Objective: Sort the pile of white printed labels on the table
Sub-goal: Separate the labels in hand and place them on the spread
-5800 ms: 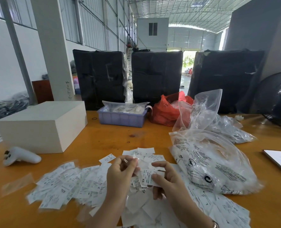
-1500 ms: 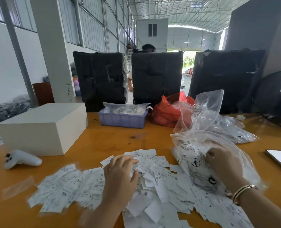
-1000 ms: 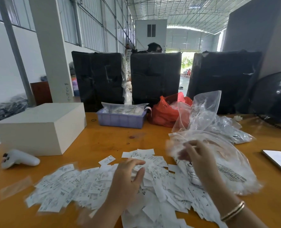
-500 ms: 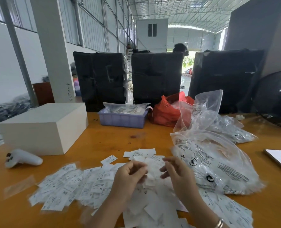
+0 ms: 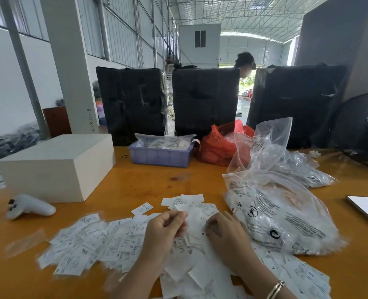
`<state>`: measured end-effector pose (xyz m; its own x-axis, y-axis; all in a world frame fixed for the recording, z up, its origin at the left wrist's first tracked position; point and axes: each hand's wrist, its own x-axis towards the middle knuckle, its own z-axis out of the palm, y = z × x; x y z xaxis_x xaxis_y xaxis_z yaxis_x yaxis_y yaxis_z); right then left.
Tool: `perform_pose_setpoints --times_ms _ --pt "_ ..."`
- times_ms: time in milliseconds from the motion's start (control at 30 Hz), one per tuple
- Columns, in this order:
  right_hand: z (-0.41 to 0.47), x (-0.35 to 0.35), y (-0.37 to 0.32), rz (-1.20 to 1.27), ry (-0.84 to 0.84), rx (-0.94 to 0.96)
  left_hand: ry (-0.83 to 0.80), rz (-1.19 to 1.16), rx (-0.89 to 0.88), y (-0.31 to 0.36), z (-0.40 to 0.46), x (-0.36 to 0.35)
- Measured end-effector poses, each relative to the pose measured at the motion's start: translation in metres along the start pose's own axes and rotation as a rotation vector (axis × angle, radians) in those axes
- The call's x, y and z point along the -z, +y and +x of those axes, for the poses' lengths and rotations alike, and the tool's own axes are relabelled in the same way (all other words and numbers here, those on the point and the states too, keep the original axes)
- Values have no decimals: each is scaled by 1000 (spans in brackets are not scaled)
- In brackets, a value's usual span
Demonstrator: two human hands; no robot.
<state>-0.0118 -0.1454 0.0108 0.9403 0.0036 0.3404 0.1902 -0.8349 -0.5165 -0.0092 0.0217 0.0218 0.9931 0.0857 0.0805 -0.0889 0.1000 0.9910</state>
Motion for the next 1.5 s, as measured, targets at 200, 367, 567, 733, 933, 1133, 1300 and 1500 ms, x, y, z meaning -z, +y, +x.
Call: perform_pose_setpoints --times_ms 200,367,567,733,933,1133,1300,1500 --pt "-2 10 -6 523 199 -95 -18 81 -36 2 -3 0" --pt "-8 15 -10 956 228 -174 -22 42 -49 6 -5 -1" --pt "-15 20 -24 1161 183 -203 -44 78 -108 6 -6 -2" --pt "-15 18 -29 1114 173 -176 -88 286 -223 6 -8 -1" --pt "-19 14 -25 849 206 -99 -92 391 -298 2 -7 -2" --pt "-20 13 -29 697 25 -74 -85 225 -209 8 -8 -1" --pt "-19 17 -28 723 53 -133 -246 61 1 14 -10 -1" --pt "-23 19 -32 796 33 -77 -160 29 24 13 -11 -3"
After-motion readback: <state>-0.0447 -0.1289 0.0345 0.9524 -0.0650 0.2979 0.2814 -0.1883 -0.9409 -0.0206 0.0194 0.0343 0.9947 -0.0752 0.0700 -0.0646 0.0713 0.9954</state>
